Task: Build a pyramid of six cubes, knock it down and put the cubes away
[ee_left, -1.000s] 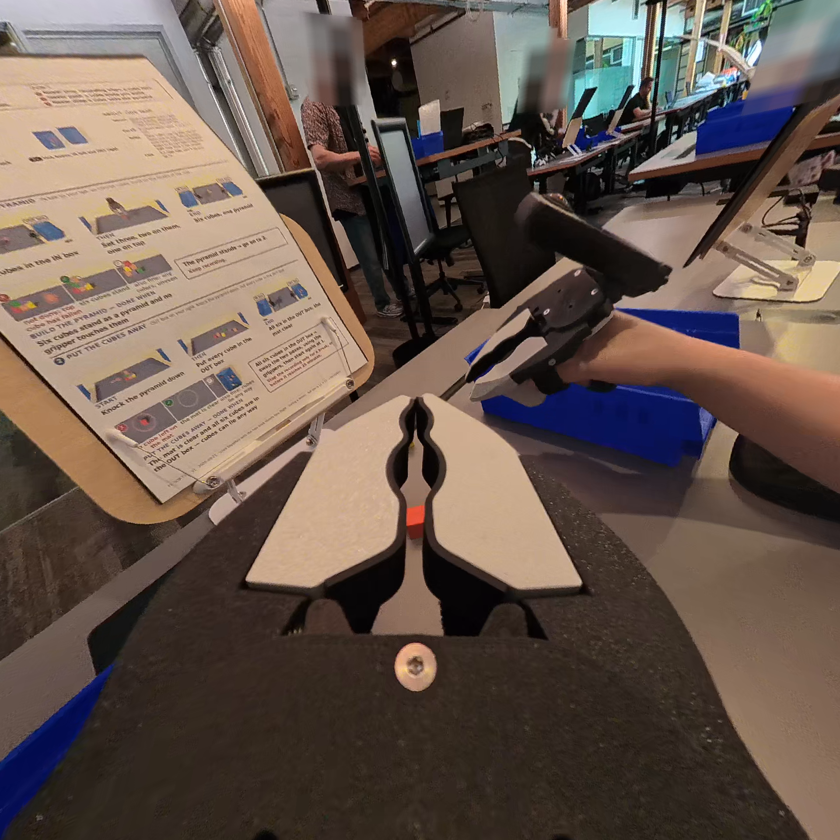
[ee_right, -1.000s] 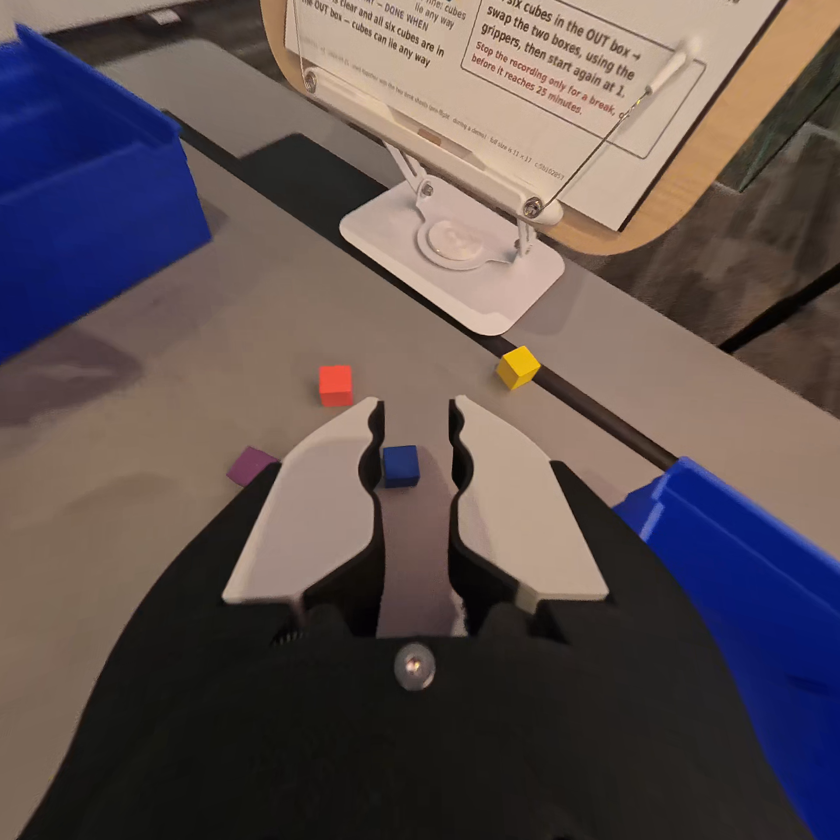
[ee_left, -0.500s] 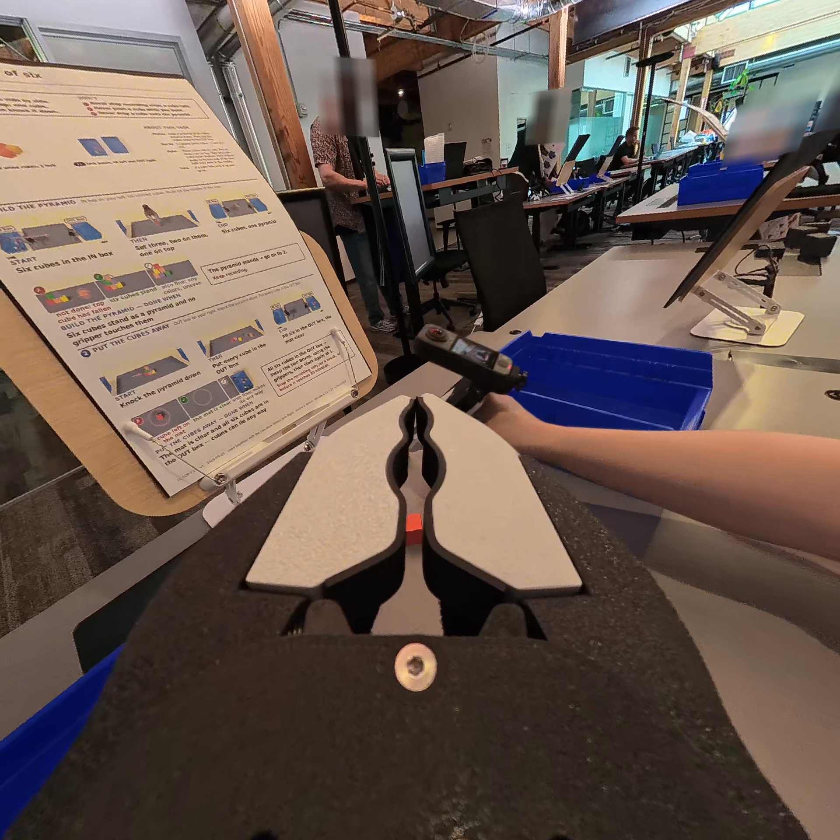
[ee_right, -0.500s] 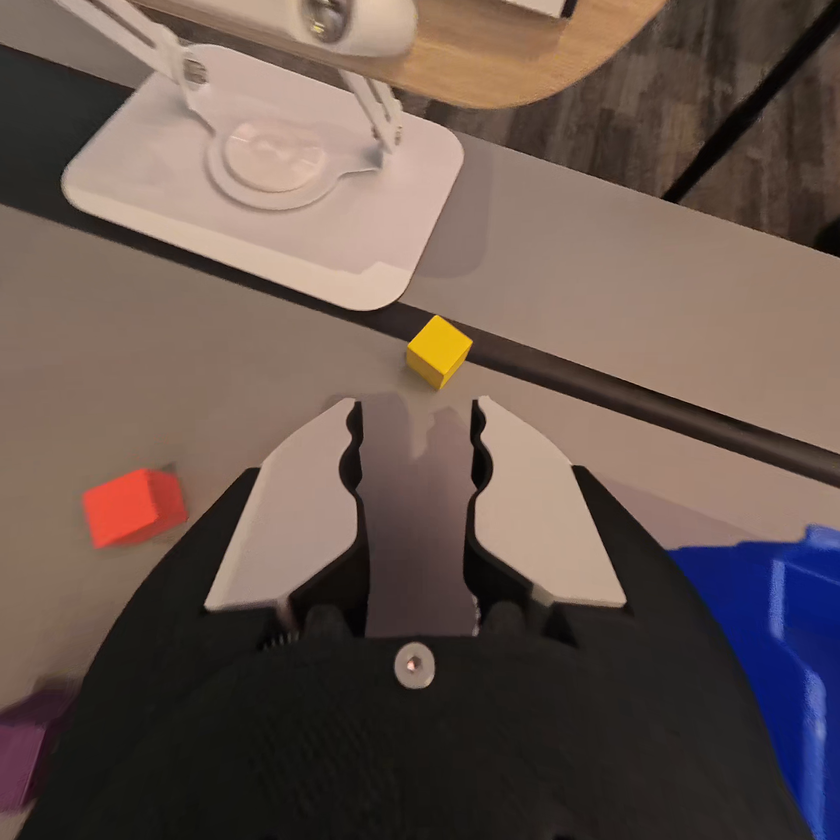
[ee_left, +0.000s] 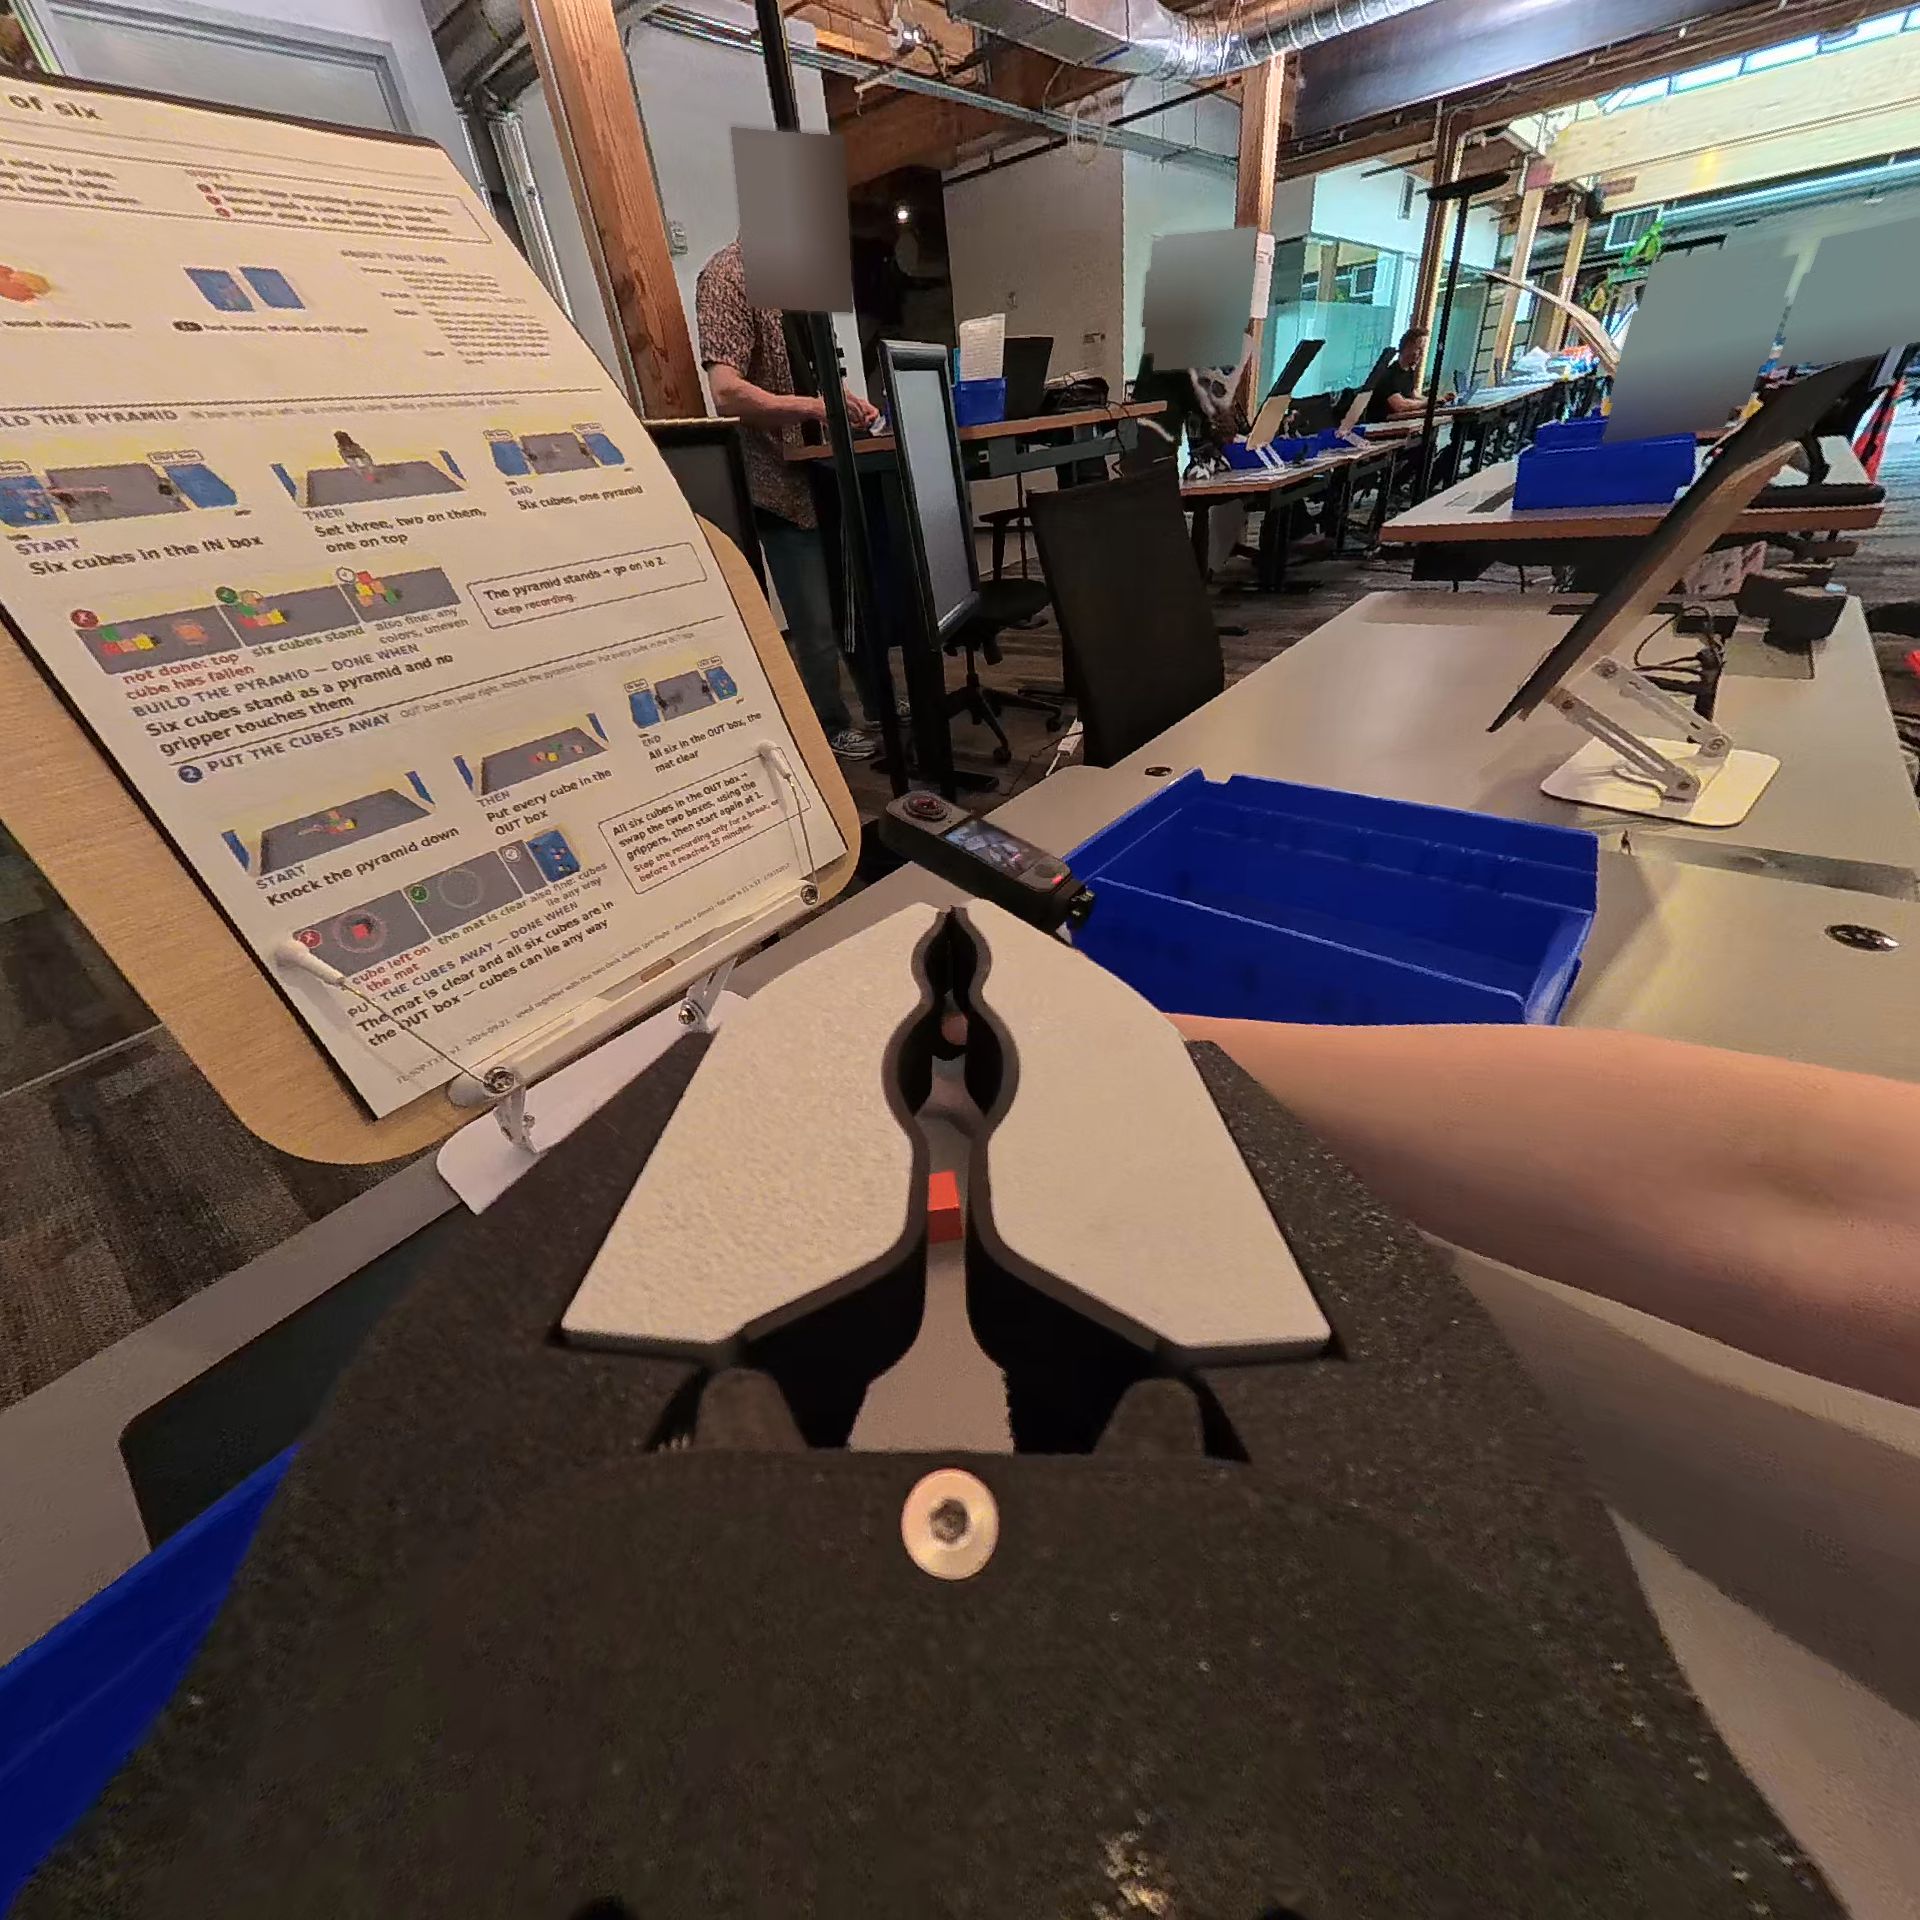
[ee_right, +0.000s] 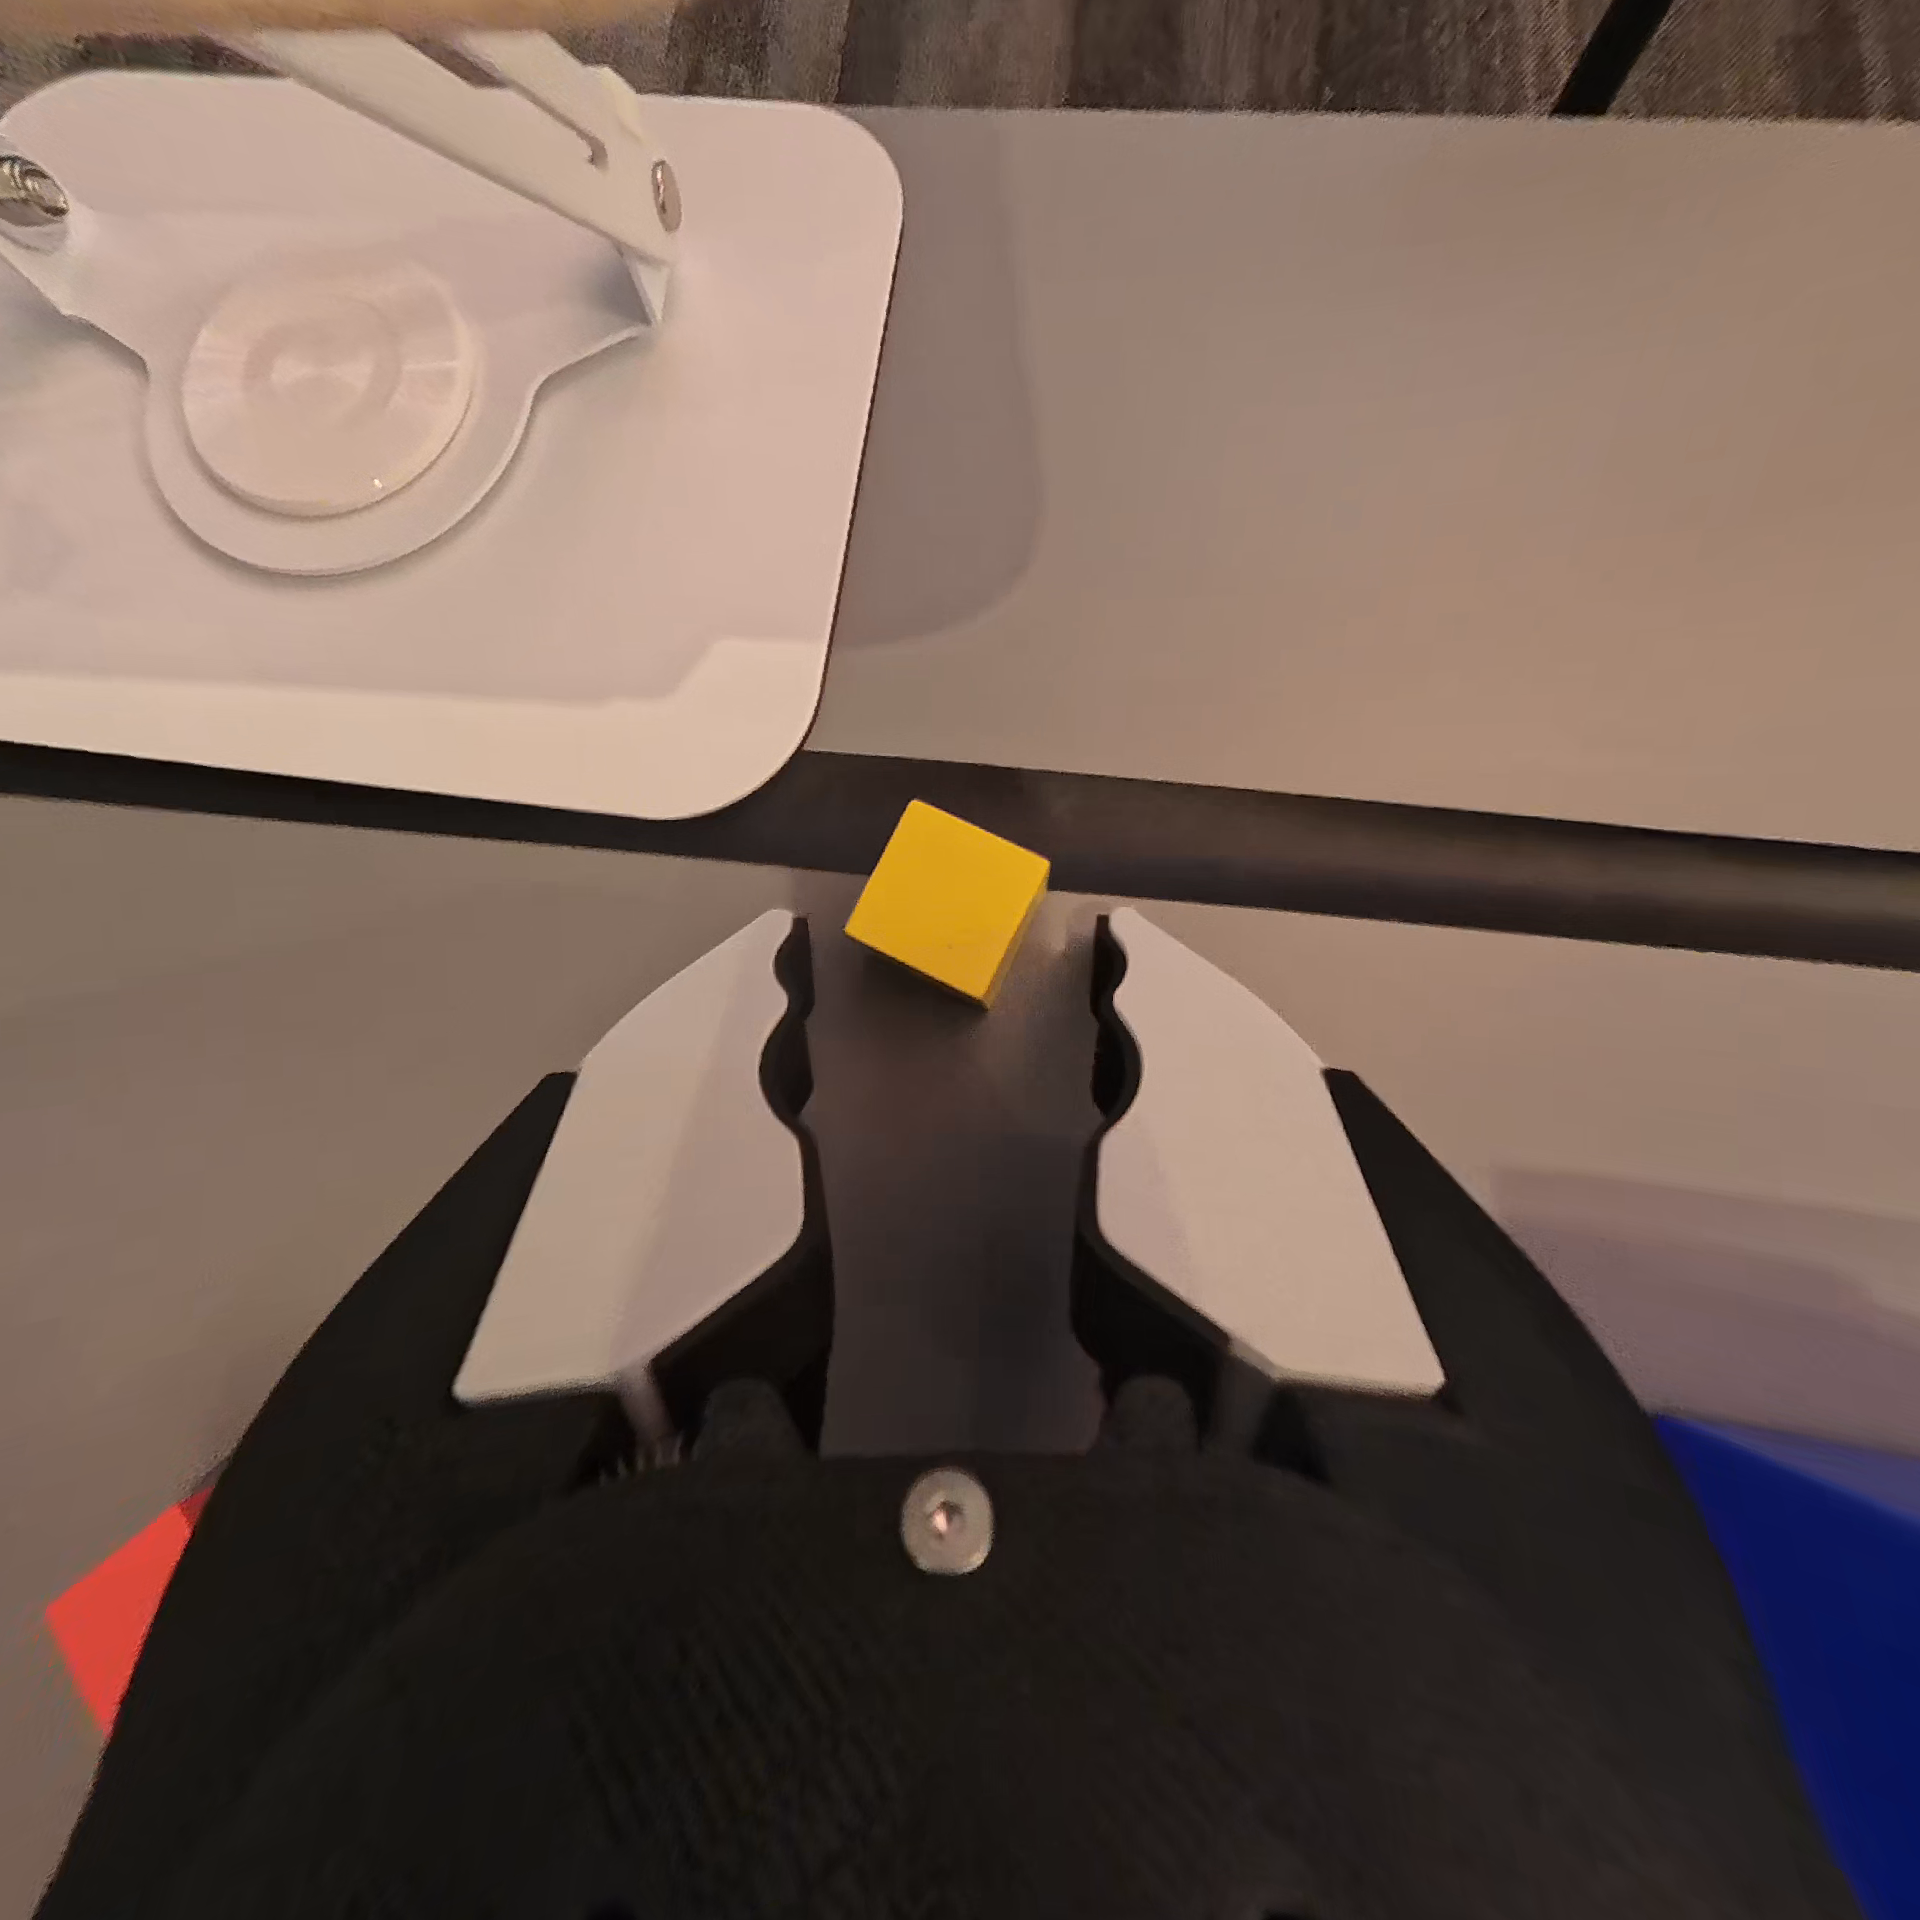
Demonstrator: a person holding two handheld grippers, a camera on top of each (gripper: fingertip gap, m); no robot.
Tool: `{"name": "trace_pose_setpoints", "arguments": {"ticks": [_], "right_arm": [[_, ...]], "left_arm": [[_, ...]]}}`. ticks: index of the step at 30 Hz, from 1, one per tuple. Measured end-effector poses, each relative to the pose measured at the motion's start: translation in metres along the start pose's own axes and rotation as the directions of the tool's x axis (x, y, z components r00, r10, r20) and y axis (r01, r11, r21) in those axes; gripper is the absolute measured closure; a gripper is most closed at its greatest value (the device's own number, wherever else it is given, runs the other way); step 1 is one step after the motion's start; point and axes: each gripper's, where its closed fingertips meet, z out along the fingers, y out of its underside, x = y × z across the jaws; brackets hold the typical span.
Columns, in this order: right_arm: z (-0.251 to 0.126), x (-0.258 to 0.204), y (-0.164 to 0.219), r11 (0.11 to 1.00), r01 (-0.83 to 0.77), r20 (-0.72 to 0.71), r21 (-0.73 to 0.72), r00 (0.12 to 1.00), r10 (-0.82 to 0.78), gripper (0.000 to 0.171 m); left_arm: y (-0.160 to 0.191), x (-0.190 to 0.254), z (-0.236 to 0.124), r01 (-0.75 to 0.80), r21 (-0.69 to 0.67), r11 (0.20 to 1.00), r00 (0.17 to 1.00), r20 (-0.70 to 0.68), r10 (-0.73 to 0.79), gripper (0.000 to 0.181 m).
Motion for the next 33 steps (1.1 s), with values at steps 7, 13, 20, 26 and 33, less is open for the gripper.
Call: {"name": "trace_pose_setpoints", "arguments": {"ticks": [7,13,20,26,33], "right_arm": [[0.002,0.005,0.0,1.0,0.006,-0.034,0.023,0.999,-0.005,0.141],[-0.005,0.008,0.006,0.999,0.045,-0.019,0.015,0.999,-0.045,0.141],[-0.041,-0.012,0.017,0.993,0.115,0.115,-0.023,0.987,-0.112,0.142],[-0.132,-0.045,0.008,0.947,0.307,0.252,0.095,0.913,-0.321,0.142],[-0.245,0.051,-0.035,0.929,0.26,0.167,0.264,0.936,-0.309,0.142]], "left_arm": [[0.005,-0.002,0.004,0.002,-0.012,1.0,1.0,-0.012,-0.002,0.181],[0.006,-0.004,0.005,0.009,-0.011,1.0,1.0,-0.01,-0.009,0.181],[0.009,0.004,0.009,-0.004,-0.026,1.0,1.0,-0.029,0.003,0.181],[0.015,0.01,0.014,-0.038,-0.054,0.998,0.999,-0.038,0.036,0.181],[0.015,0.014,0.016,-0.04,-0.057,0.998,0.998,-0.049,0.037,0.181]]}}
